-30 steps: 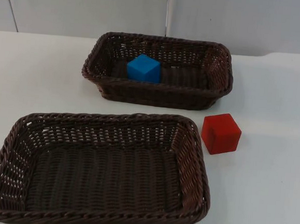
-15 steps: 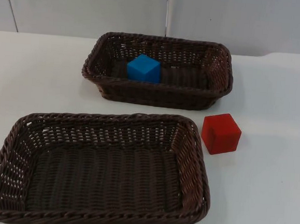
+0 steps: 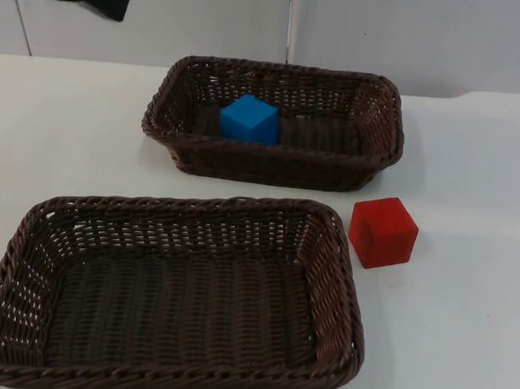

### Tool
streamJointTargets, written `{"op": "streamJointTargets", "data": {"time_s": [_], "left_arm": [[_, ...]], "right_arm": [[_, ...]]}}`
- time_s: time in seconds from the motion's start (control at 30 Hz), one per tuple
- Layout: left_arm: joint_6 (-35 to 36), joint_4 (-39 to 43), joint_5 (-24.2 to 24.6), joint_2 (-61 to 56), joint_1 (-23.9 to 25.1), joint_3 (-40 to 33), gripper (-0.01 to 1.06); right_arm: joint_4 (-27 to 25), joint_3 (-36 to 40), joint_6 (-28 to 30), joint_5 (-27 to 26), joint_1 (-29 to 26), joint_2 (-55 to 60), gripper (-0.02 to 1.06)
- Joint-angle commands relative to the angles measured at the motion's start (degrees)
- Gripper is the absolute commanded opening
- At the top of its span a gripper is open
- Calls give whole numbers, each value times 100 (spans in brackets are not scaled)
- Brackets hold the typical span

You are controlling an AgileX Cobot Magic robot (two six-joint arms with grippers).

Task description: Pick up one cube with the left hand and place it into the upper basket. Pick up one cube with the right hand and place it into the lower basket.

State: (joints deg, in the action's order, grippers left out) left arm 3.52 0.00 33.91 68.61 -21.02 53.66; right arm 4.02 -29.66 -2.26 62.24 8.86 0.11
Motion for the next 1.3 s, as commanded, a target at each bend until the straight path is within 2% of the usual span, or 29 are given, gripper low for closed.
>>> {"op": "streamJointTargets", "data": {"time_s": [0.0,0.5,0.8,1.27], "left_arm": [[42,-94,26,-291,-23,-185,91],[42,-66,184,-2280,-23,-1508,91],[109,191,476,-3030,-23,-1945,91],[195,206,490,-3233,-23,-1970,91]], "right_arm": [[19,11,44,-42,-33,-11,105],[19,11,44,-42,-33,-11,105],[-34,11,-6,-42,-33,-11,105],[-98,11,0,-42,-33,-11,105]]}}
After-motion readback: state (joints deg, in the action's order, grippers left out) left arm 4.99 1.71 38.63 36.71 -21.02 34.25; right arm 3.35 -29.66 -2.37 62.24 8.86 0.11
